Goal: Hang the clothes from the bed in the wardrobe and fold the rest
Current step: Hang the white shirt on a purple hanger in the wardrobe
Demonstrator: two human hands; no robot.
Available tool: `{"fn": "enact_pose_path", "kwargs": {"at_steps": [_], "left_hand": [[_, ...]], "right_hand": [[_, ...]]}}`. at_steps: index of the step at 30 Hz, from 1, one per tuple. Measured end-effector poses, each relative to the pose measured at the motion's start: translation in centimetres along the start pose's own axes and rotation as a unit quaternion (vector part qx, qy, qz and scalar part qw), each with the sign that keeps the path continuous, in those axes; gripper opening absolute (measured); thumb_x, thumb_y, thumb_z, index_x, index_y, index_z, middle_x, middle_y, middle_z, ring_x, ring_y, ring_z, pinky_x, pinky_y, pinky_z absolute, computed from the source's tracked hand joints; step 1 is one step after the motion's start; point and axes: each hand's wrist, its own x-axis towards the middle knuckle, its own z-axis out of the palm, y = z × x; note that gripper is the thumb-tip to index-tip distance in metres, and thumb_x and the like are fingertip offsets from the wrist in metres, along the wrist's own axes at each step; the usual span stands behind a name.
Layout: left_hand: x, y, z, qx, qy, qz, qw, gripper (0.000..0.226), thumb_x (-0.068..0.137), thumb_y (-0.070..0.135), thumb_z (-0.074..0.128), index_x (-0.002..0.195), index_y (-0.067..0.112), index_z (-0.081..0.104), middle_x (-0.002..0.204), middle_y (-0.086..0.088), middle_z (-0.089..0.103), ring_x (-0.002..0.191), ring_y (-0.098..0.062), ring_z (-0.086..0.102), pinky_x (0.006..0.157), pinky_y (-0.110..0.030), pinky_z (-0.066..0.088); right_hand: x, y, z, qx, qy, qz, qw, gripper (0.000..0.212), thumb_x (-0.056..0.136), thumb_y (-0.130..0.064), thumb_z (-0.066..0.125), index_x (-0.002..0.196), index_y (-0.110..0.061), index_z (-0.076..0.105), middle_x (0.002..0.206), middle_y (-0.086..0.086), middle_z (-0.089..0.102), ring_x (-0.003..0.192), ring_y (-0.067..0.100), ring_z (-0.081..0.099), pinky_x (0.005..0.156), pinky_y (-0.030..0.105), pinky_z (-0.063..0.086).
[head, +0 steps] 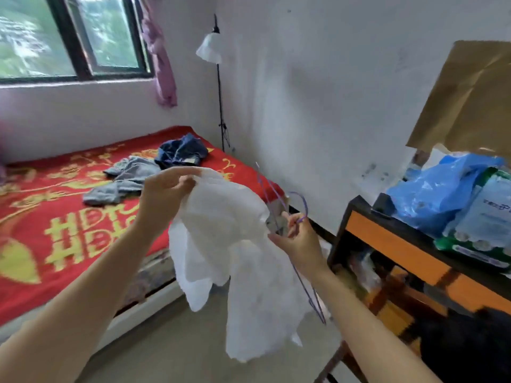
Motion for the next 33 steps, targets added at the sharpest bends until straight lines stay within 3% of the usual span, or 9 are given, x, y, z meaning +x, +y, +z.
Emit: {"fn": "enact_pose_path", "kwargs": {"at_steps": [2,4,6,8,12,18,23,28,33], "left_hand": [[0.8,-0.4,-4.3,0.003,0.023,-0.009,1.0,0.042,0.084,-0.007,0.06,0.089,0.033,0.069,0.074,0.018,0.071,0.064,0.001,0.062,0.061,-0.018,0.052],[1.8,-0.9,-7.7,-0.005,0.026,-0.029,0.999,0.041,0.083,-0.008,0.059,0.094,0.032,0.066,0.076,0.014,0.072,0.065,-0.004,0.063,0.061,-0.022,0.054],[3.3,-1.5,-12.4,-0.002,0.048,-0.02,0.999,0.037,0.083,-0.006,0.06,0.096,0.028,0.066,0.078,0.011,0.073,0.065,-0.005,0.065,0.059,-0.021,0.053],[5.1,-1.7,-16.4,0.023,0.073,-0.01,0.997,0.033,0.083,-0.005,0.061,0.096,0.025,0.066,0.077,0.013,0.072,0.064,-0.002,0.064,0.058,-0.018,0.051],[8.8,-2.1,-25.5,0.11,0.125,0.02,0.986,0.041,0.083,-0.008,0.06,0.099,0.03,0.063,0.075,0.02,0.07,0.064,0.007,0.06,0.06,-0.008,0.046],[14.2,-4.6,-36.4,0.228,0.189,0.028,0.955,0.041,0.084,-0.007,0.058,0.111,0.024,0.061,0.092,0.006,0.063,0.076,0.007,0.057,0.078,-0.011,0.044],[21.0,-6.1,-40.7,0.294,0.208,0.058,0.931,0.039,0.086,-0.004,0.057,0.114,0.023,0.06,0.104,0.007,0.06,0.082,0.004,0.055,0.076,-0.001,0.04],[27.3,-9.8,-44.0,0.386,0.229,0.048,0.892,0.033,0.089,-0.001,0.055,0.12,0.007,0.063,0.108,-0.002,0.062,0.094,-0.014,0.055,0.08,-0.01,0.038],[34.8,-14.9,-48.5,0.456,0.256,0.026,0.852,0.031,0.092,-0.004,0.047,0.117,0.003,0.064,0.1,-0.011,0.066,0.085,-0.02,0.055,0.065,-0.007,0.039]], "right_hand": [[2.8,-0.2,6.9,-0.039,-0.093,-0.003,0.995,0.035,0.075,-0.009,0.077,0.098,-0.008,0.051,0.093,0.005,0.06,0.098,0.012,0.06,0.089,0.027,0.046],[4.7,-1.1,12.7,-0.131,-0.141,-0.042,0.98,0.04,0.075,-0.015,0.076,0.105,-0.005,0.052,0.094,-0.004,0.057,0.099,0.023,0.054,0.089,0.037,0.042],[6.5,-2.7,19.4,-0.134,-0.163,-0.107,0.972,0.03,0.073,-0.011,0.075,0.083,-0.018,0.047,0.075,-0.016,0.043,0.082,0.019,0.047,0.077,0.031,0.035],[8.4,-4.5,23.9,-0.096,-0.174,-0.141,0.97,0.044,0.074,-0.005,0.073,0.067,-0.026,0.035,0.064,-0.016,0.038,0.067,0.017,0.04,0.067,0.029,0.029],[13.4,-8.2,30.5,-0.015,-0.23,-0.177,0.957,0.048,0.075,0.005,0.07,0.061,-0.019,0.032,0.058,-0.006,0.031,0.058,0.014,0.029,0.058,0.026,0.025],[21.7,-16.0,38.8,0.046,-0.14,-0.223,0.964,0.047,0.073,0.009,0.066,0.06,-0.019,0.031,0.058,-0.005,0.029,0.053,0.007,0.026,0.053,0.015,0.026],[28.9,-21.2,43.7,0.069,-0.096,-0.263,0.958,0.043,0.07,0.006,0.063,0.06,-0.022,0.032,0.056,-0.007,0.031,0.046,0.0,0.032,0.049,0.01,0.028],[36.5,-21.3,49.2,0.058,-0.153,-0.263,0.951,0.045,0.07,0.004,0.069,0.061,-0.022,0.034,0.06,-0.007,0.034,0.055,0.006,0.029,0.057,0.021,0.028],[45.7,-20.1,56.1,0.085,-0.218,-0.236,0.943,0.043,0.073,0.003,0.073,0.061,-0.019,0.038,0.059,-0.004,0.037,0.055,0.008,0.031,0.051,0.015,0.027]]}}
